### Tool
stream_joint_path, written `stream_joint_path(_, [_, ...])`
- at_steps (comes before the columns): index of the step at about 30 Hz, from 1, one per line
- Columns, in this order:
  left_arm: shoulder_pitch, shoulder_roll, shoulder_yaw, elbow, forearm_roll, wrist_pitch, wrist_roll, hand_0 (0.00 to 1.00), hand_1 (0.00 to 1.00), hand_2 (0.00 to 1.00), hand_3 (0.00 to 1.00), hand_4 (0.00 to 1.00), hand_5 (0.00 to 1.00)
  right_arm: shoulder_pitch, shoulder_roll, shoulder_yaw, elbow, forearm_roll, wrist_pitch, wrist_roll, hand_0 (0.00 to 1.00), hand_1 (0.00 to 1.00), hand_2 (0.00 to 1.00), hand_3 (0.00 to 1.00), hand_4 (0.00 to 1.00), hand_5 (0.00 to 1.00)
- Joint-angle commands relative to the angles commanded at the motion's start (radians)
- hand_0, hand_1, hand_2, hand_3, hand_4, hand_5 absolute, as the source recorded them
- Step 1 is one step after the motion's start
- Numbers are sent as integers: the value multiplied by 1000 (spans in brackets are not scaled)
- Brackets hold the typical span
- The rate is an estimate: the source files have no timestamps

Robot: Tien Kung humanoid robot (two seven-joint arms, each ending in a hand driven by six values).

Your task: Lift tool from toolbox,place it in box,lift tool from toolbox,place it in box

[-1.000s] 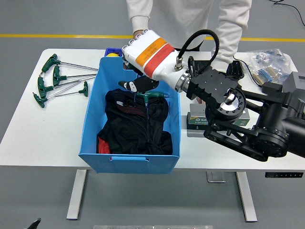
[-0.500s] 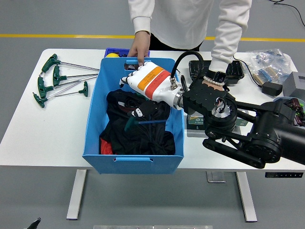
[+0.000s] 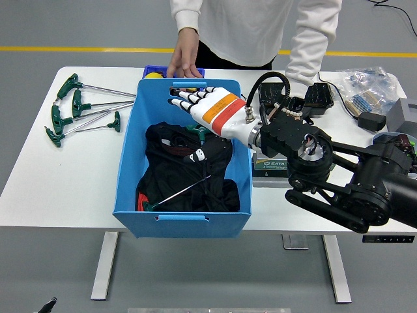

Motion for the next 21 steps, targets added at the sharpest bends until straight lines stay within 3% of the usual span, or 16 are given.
stream_joint_path(4, [0, 0, 1, 0, 1, -1, 1, 778, 802, 812, 723, 712, 588, -50, -30, 51, 7, 14, -58, 38, 820, 851, 974, 963, 998, 736])
stream_joint_path(6, [0, 0, 1, 0, 2, -1, 1, 779, 801, 811, 723, 714, 587, -83, -49, 88, 13, 42, -91, 56, 820, 830, 930, 911, 998, 733])
stream_joint_path(12, [4, -2, -4, 0, 8, -1, 1, 780, 802, 811, 724, 713, 587, -193, -114, 226, 39, 220, -168, 101, 821, 820, 892, 880, 998, 748])
stream_joint_path(17, [5, -3, -6, 0, 12, -2, 0, 779, 801, 811, 725, 713, 587, -308, -163, 359, 61, 430, -198, 162, 839, 834, 889, 877, 998, 784])
stream_joint_path(21, [5, -3, -8, 0, 15, -2, -1, 779, 801, 811, 725, 713, 587, -424, -184, 480, 82, 599, -191, 241, 839, 834, 889, 877, 998, 784])
